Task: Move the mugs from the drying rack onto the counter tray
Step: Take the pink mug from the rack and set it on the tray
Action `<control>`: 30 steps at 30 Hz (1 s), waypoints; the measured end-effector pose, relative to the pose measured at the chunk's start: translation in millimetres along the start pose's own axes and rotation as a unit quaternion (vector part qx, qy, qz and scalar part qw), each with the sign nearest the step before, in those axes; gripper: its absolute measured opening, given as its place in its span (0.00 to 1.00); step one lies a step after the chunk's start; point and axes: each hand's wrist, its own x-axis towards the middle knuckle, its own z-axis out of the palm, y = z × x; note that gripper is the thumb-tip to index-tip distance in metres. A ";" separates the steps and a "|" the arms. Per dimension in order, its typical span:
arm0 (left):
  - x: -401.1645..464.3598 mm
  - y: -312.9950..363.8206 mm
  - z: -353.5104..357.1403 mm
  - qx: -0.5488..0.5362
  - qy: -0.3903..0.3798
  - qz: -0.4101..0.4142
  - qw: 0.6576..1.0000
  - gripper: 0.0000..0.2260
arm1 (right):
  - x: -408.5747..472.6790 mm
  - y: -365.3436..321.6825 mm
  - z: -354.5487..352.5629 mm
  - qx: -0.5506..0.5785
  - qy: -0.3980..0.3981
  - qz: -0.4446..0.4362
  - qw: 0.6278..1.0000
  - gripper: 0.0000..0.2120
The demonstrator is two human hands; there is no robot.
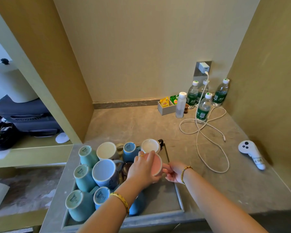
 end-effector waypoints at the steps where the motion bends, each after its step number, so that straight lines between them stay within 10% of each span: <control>1: 0.2 -1.6 3.3 0.002 0.001 -0.006 1.000 0.38 | 4.3 0.7 1.6 -0.001 0.006 0.002 1.000 0.17; 21: 15.5 -9.9 9.3 0.031 -0.068 -0.036 0.997 0.43 | 15.6 -0.1 17.7 0.100 0.039 -0.056 0.993 0.19; 30: 11.8 -4.0 22.2 0.088 0.008 -0.083 0.993 0.47 | 10.2 4.0 27.3 -0.063 0.106 -0.189 0.974 0.12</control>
